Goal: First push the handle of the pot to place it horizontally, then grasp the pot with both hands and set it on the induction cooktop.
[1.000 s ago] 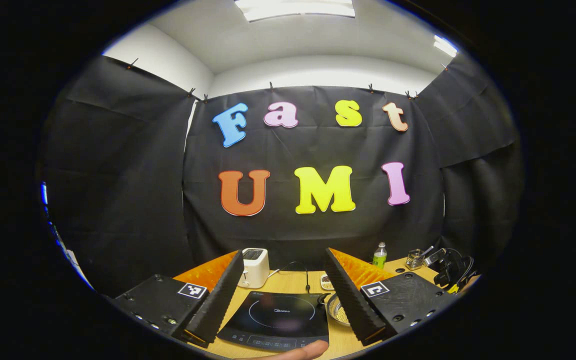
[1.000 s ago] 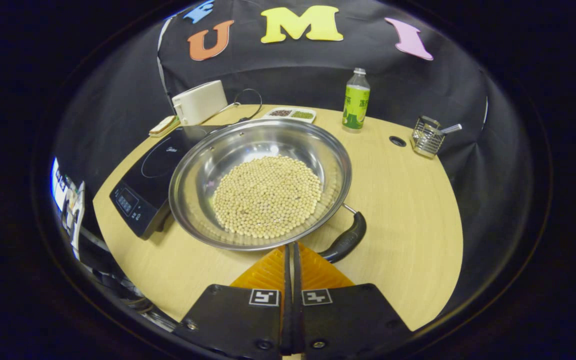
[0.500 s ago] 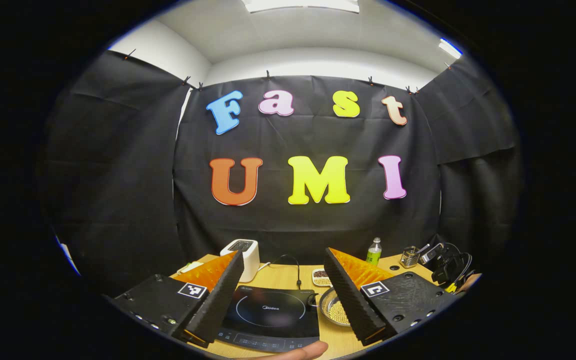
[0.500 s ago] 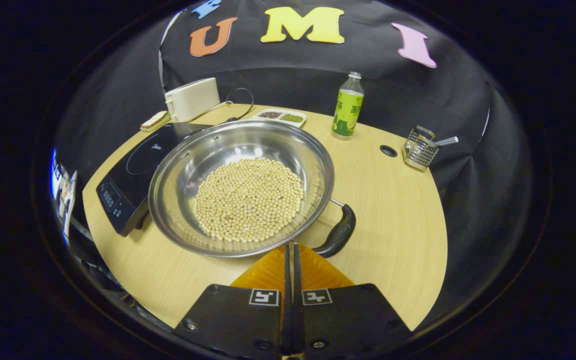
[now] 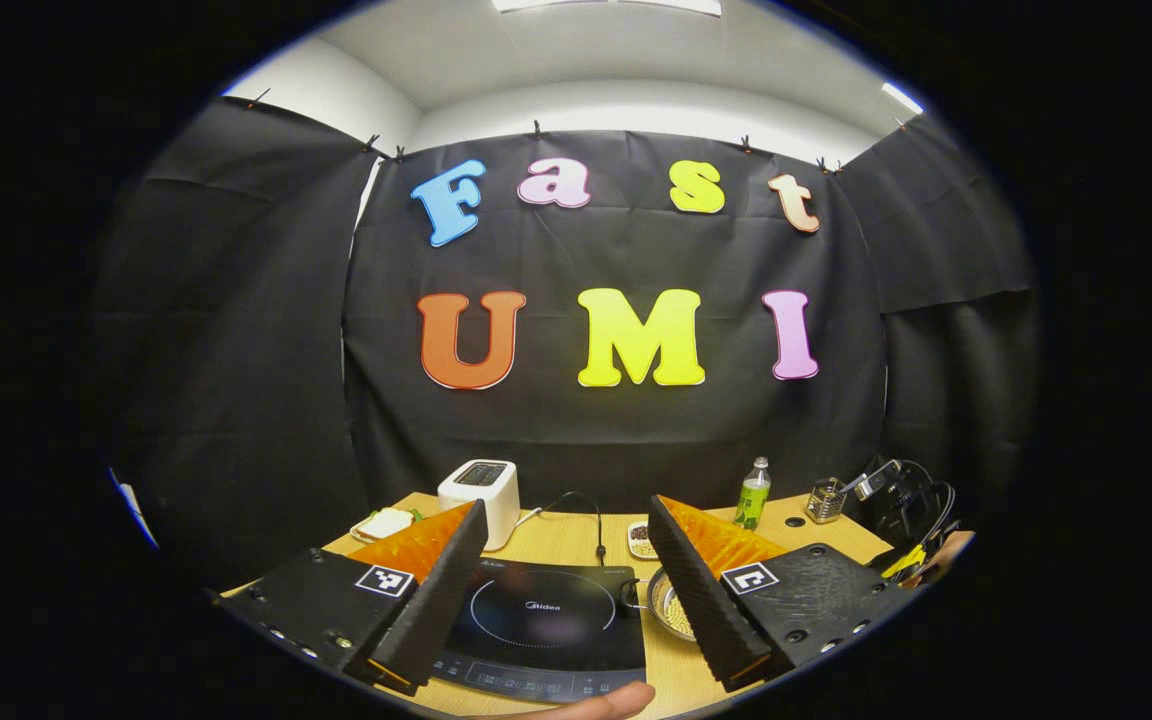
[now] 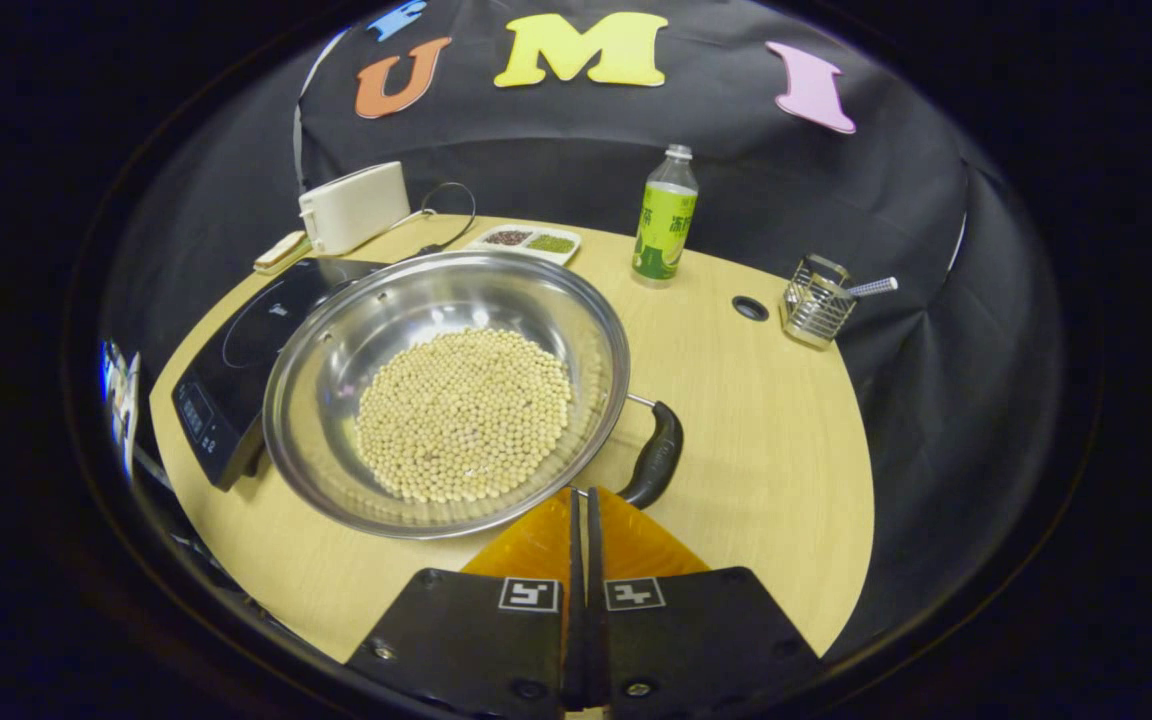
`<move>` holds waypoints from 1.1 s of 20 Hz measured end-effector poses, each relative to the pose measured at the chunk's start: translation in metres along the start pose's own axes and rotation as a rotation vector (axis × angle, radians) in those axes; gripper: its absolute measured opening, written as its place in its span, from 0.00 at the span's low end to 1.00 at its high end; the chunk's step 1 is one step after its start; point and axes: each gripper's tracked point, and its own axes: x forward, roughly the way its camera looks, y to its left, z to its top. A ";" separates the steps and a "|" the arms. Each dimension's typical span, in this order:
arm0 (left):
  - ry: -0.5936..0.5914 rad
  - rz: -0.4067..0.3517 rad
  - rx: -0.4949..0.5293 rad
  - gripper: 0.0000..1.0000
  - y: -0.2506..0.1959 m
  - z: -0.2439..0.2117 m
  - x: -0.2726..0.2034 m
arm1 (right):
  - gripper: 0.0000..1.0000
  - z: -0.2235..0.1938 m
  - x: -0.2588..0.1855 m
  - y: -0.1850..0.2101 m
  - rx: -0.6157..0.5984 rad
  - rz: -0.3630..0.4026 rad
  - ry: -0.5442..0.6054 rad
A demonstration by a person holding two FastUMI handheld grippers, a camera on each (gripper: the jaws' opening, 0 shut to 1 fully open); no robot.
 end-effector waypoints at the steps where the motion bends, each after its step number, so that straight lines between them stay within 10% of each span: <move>1: 0.005 -0.004 -0.003 0.96 -0.002 -0.003 0.002 | 0.04 0.002 0.001 -0.002 -0.004 -0.008 -0.001; 22: 0.247 -0.101 -0.044 0.95 -0.054 -0.097 0.071 | 0.01 0.036 -0.011 -0.023 0.127 -0.069 -0.164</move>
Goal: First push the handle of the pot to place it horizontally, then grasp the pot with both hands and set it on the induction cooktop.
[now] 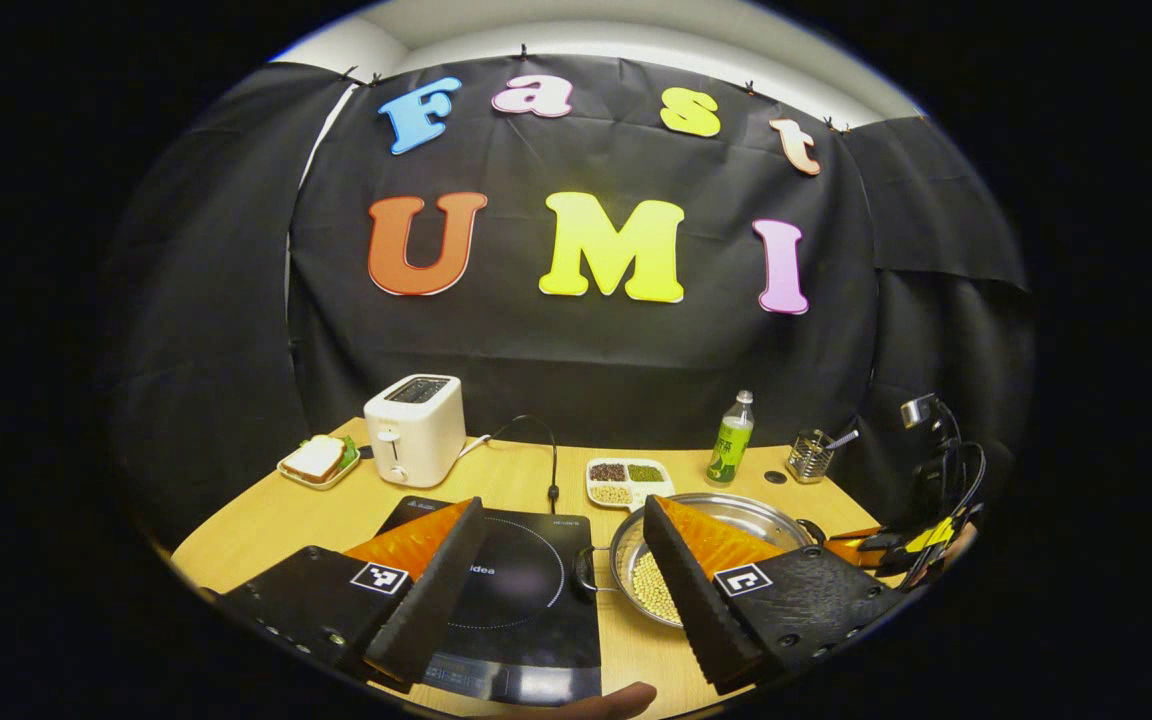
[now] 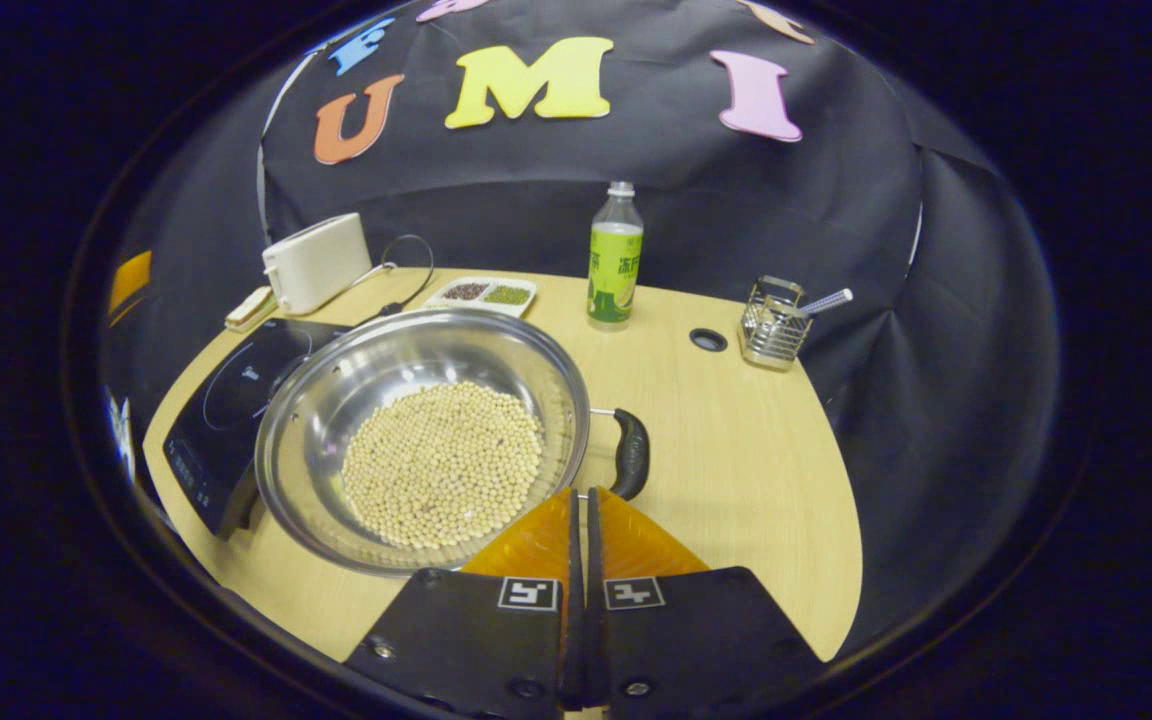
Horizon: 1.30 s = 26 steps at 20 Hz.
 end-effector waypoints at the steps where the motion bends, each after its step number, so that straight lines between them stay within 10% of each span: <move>1: 0.016 -0.005 0.005 0.95 -0.001 -0.006 0.005 | 0.02 0.005 -0.003 -0.001 0.007 -0.009 -0.026; 4: 0.067 -0.020 0.004 0.95 -0.008 -0.025 0.023 | 0.12 0.013 -0.009 -0.001 0.014 -0.016 -0.077; 10: 0.140 -0.022 0.008 0.96 -0.011 -0.056 0.056 | 0.78 0.014 0.013 -0.003 0.048 -0.038 -0.065; 26: 0.311 -0.012 0.058 0.95 -0.016 -0.126 0.117 | 0.83 0.015 0.082 -0.023 0.139 -0.068 -0.016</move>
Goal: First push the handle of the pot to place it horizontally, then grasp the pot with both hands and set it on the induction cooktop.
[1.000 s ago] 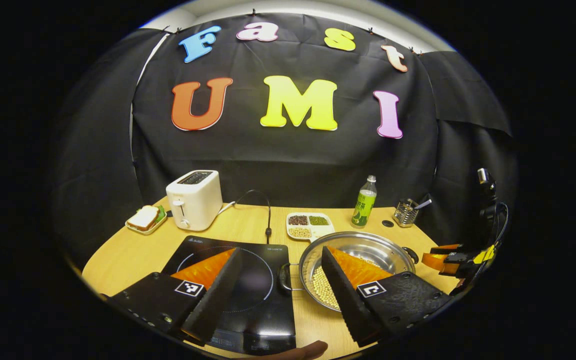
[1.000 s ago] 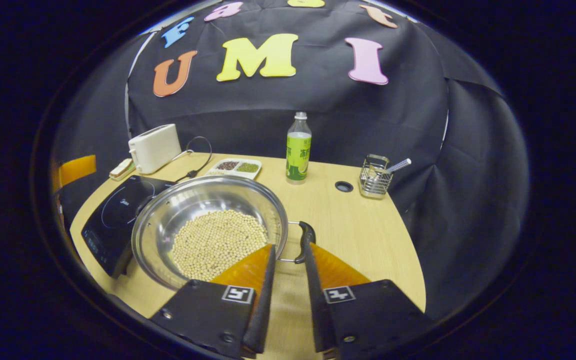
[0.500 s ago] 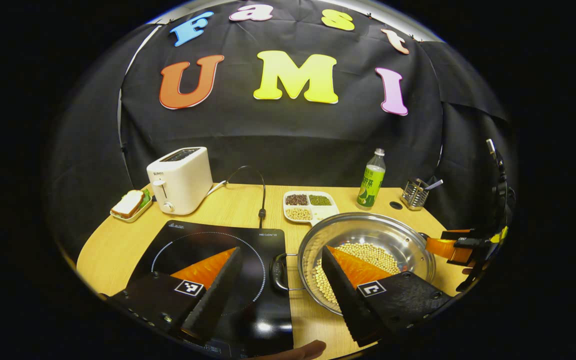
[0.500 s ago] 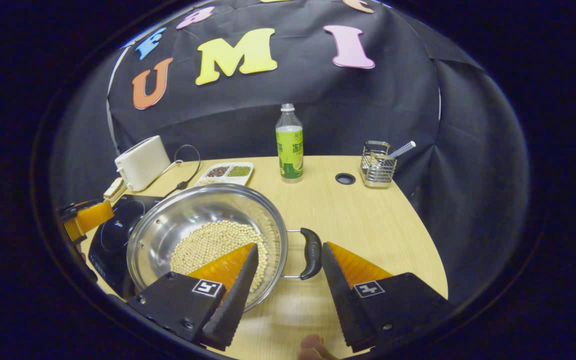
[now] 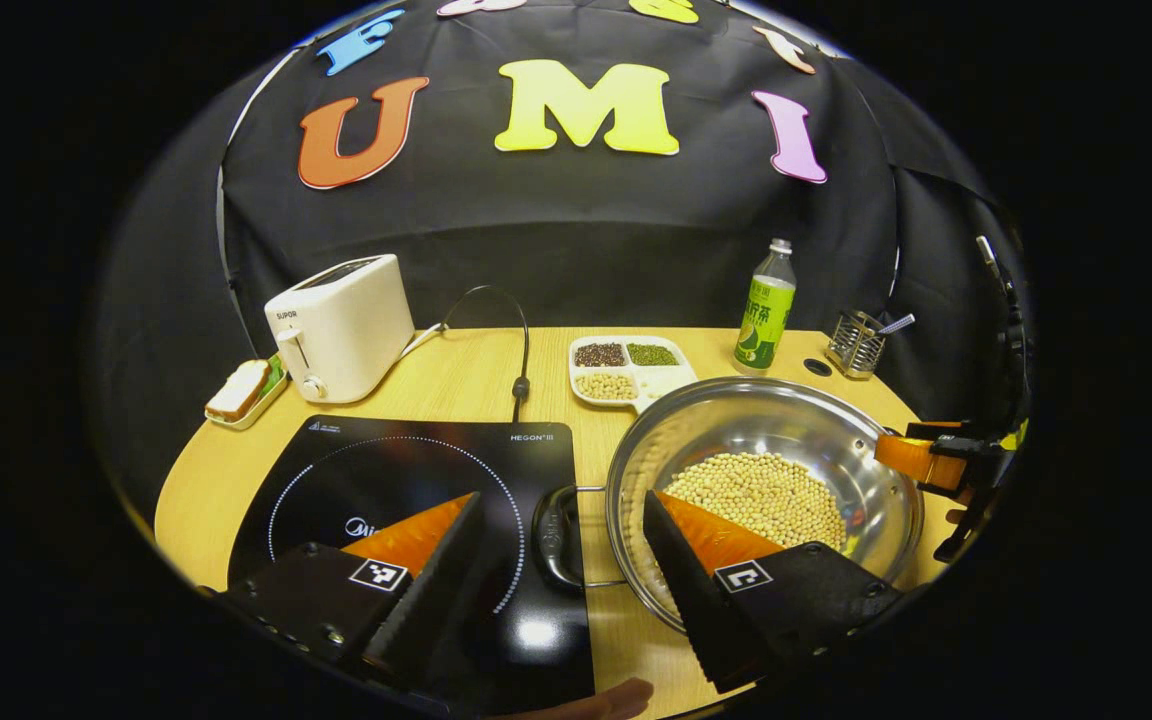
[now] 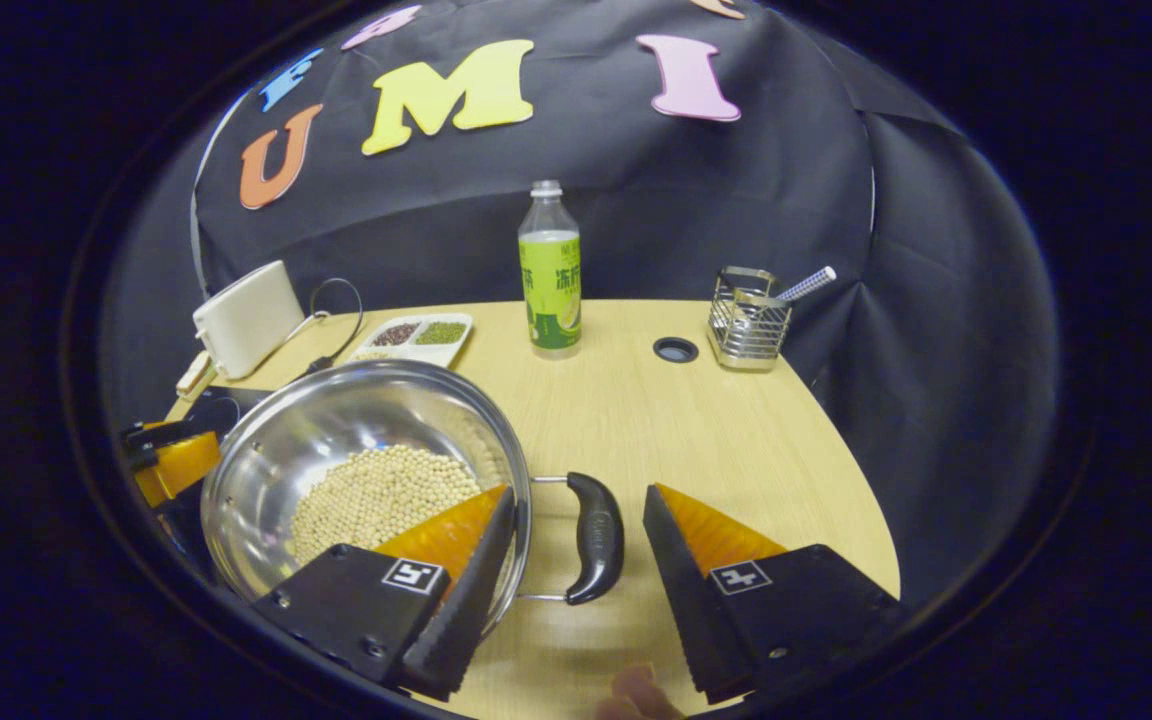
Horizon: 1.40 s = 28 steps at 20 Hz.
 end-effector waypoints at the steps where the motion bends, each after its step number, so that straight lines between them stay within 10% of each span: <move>1: 0.002 0.004 -0.003 0.95 0.001 -0.001 0.004 | 0.85 0.000 -0.002 0.001 -0.003 0.009 0.004; 14: 0.145 -0.001 0.016 0.89 -0.007 -0.025 0.022 | 1.00 0.002 0.004 -0.001 0.008 0.016 -0.011; 21: 0.189 0.009 0.070 0.74 -0.006 -0.028 0.019 | 0.70 -0.020 0.008 0.013 0.042 0.068 0.085; 28: 0.203 -0.041 0.097 0.58 -0.006 -0.027 0.020 | 0.68 -0.022 0.002 0.013 0.036 0.056 0.128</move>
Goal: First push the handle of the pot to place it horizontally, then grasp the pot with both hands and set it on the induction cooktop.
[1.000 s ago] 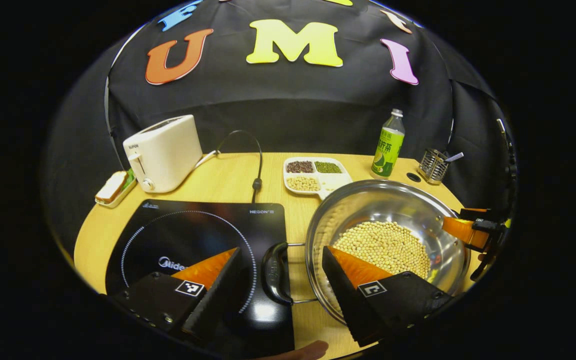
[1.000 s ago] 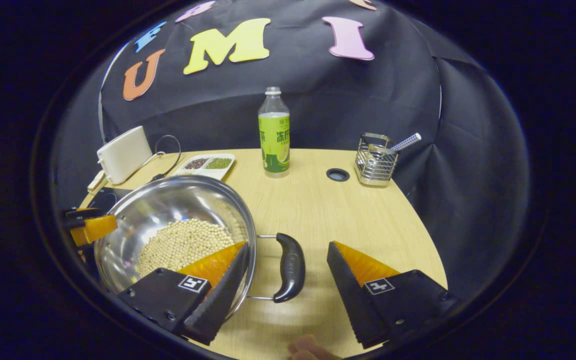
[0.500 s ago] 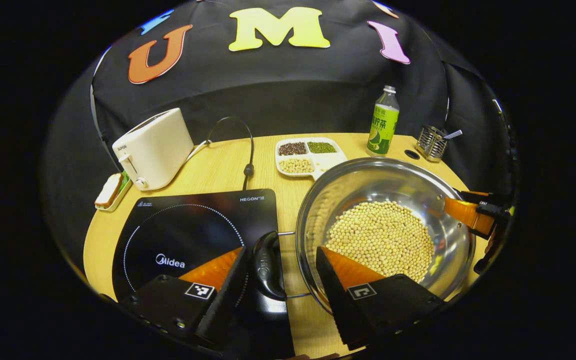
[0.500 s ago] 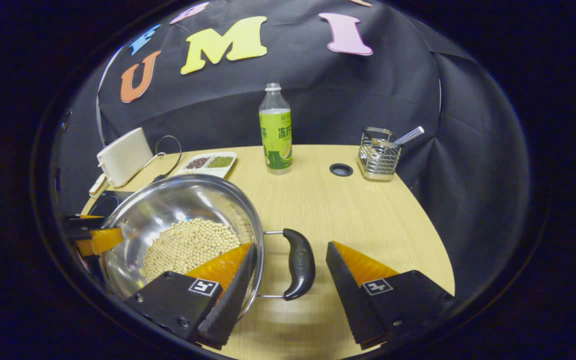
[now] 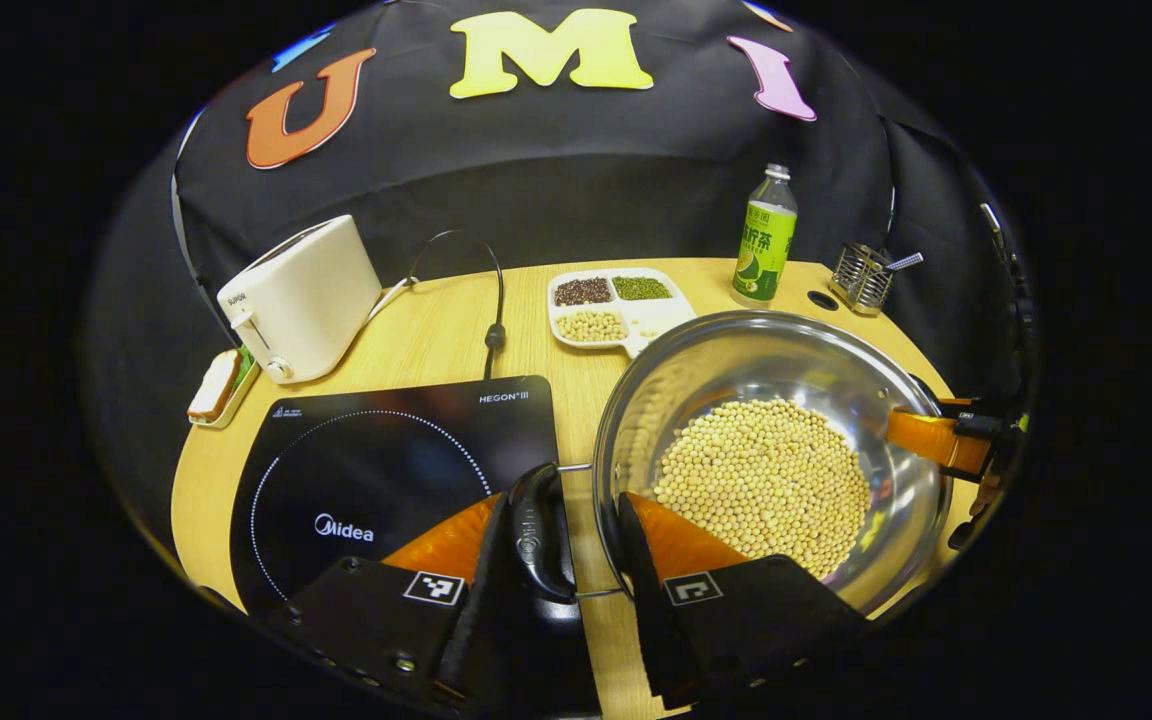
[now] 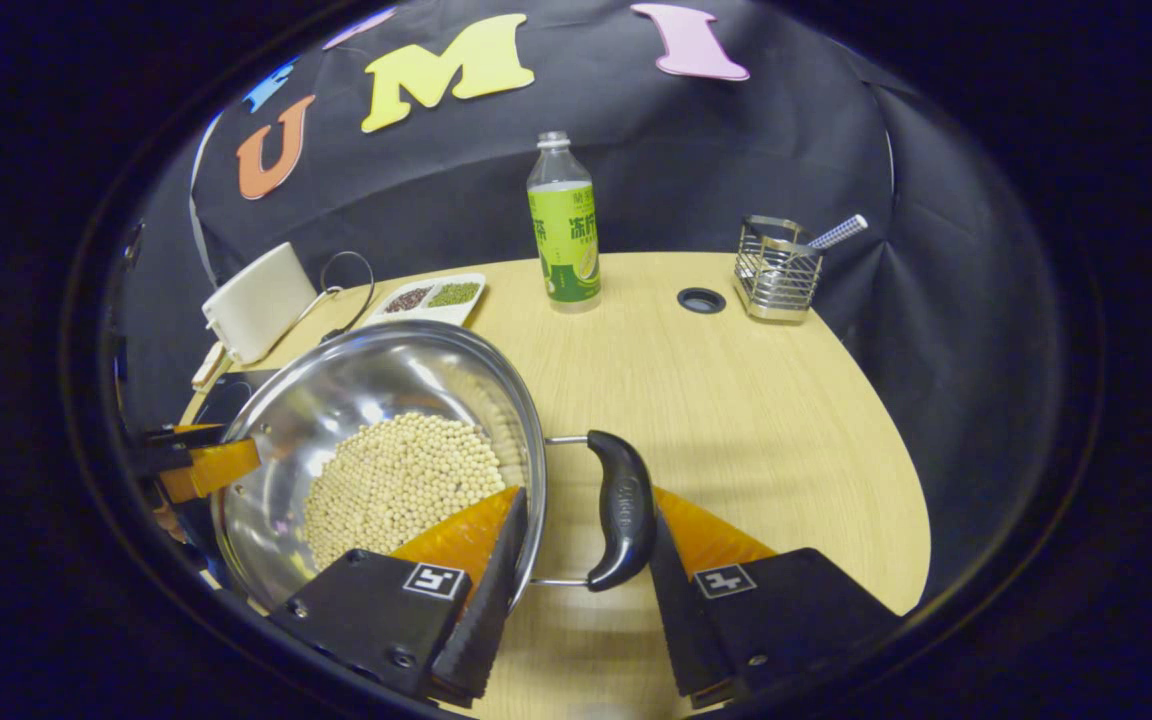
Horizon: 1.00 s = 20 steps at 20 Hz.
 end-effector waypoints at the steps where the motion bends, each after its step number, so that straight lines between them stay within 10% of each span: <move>1: 0.001 -0.003 0.001 0.58 0.001 0.000 0.001 | 0.67 -0.001 -0.002 0.000 0.005 -0.009 0.008; 20: -0.160 -0.080 -0.004 0.57 -0.011 0.033 -0.154 | 0.63 0.023 -0.180 0.007 0.061 -0.004 -0.117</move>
